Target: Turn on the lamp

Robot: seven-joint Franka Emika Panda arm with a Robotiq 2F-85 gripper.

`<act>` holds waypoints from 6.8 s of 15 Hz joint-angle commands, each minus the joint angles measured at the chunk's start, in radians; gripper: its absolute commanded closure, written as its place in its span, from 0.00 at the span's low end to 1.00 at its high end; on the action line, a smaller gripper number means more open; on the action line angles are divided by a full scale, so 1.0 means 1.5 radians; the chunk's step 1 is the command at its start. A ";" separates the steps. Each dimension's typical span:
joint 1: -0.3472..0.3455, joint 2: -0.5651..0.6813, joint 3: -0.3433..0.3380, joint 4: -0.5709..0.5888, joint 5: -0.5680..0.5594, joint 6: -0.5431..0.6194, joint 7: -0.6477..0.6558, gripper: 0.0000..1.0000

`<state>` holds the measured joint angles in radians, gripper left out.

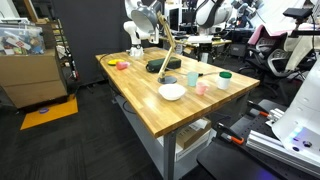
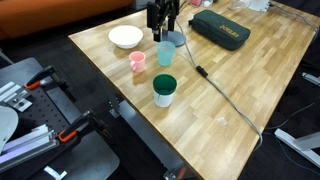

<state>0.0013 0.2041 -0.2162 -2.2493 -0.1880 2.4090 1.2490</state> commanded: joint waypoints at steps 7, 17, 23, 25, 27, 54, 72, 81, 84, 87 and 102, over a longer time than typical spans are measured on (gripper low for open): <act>-0.009 0.000 0.009 0.001 -0.002 -0.002 0.001 0.00; -0.059 0.088 0.004 0.101 0.076 -0.014 -0.056 0.00; -0.052 0.108 -0.012 0.124 0.063 -0.006 -0.041 0.00; -0.051 0.109 -0.012 0.124 0.063 -0.007 -0.041 0.00; -0.052 0.109 -0.012 0.124 0.063 -0.007 -0.041 0.00; -0.075 0.290 -0.020 0.342 0.123 -0.047 -0.076 0.42; -0.103 0.468 -0.038 0.557 0.137 -0.090 -0.080 1.00; -0.098 0.472 -0.023 0.553 0.151 -0.111 -0.083 1.00; -0.094 0.472 -0.022 0.548 0.148 -0.115 -0.083 1.00; -0.095 0.483 -0.023 0.555 0.147 -0.122 -0.081 1.00; -0.099 0.509 -0.018 0.578 0.151 -0.146 -0.080 1.00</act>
<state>-0.1373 0.9520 -0.2515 -1.4121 0.0142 2.2185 1.1413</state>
